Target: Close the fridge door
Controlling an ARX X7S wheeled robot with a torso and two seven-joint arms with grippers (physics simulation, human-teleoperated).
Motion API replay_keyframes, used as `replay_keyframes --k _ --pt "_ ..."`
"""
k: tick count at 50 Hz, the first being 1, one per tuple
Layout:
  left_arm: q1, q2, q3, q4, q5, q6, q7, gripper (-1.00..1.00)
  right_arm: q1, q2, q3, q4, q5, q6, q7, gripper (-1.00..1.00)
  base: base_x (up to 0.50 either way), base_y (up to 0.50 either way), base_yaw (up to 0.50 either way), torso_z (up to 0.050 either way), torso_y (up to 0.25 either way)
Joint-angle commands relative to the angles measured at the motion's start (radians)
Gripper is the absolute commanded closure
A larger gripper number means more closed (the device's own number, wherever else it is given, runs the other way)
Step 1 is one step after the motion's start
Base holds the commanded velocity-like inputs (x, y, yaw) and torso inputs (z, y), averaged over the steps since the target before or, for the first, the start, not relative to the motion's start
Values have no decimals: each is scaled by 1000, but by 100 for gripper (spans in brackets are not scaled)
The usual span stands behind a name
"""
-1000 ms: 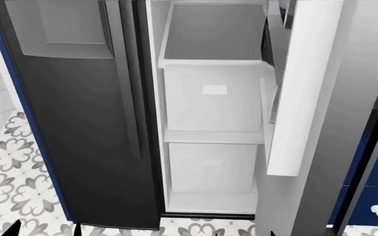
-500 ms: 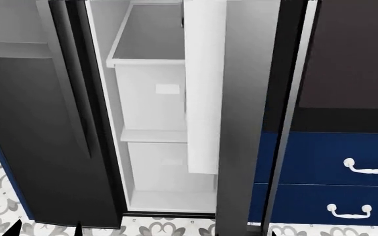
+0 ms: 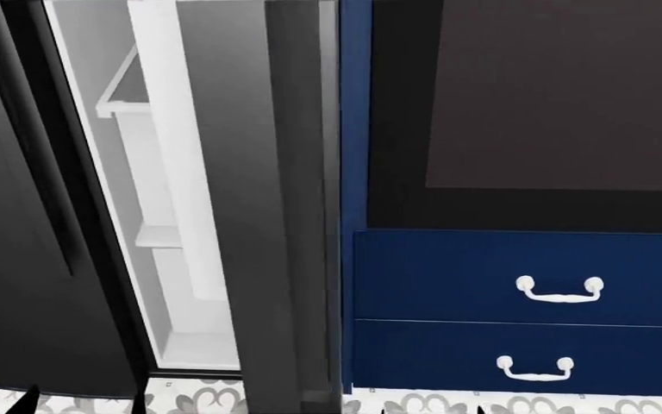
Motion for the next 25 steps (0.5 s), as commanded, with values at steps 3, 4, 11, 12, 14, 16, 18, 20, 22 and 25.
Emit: replay_keyframes --k 3,4,11,12,14,16,18,20,22,25 --pt "10 -3 -1 12 17 -2 0 -100 -9 -4 5 -23 4 15 -1 -100 0 -500 0 0 0" --pt "11 -4 0 14 16 -2 -1 -100 -10 -3 4 -24 5 15 0 -100 0 -500 0 0 0" --pt "13 -9 6 21 11 -5 -8 -100 -12 2 -1 -32 12 18 6 -100 0 -500 0 0 0" --pt "14 -10 6 21 10 -5 -9 -100 -12 2 -1 -34 13 19 7 -100 0 -500 0 0 0" --pt "13 -12 7 19 9 -4 -10 -100 -12 4 -3 -33 14 18 9 -100 0 -500 0 0 0" --pt "13 -13 9 20 8 -4 -12 -100 -11 5 -4 -32 16 16 10 -100 0 -500 0 0 0" --pt "13 -14 10 22 6 -5 -13 -100 -11 6 -6 -32 17 16 12 -100 0 -500 0 0 0" --pt "11 -15 11 17 4 -1 -14 -100 -9 7 -7 -30 19 16 13 -100 0 -500 0 0 0" --pt "10 -16 13 15 4 1 -16 -100 -9 8 -10 -30 20 14 14 -100 0 -500 0 0 0" --pt "11 -19 15 19 2 -2 -18 -100 -9 10 -11 -28 23 12 16 -100 0 -500 0 0 0"
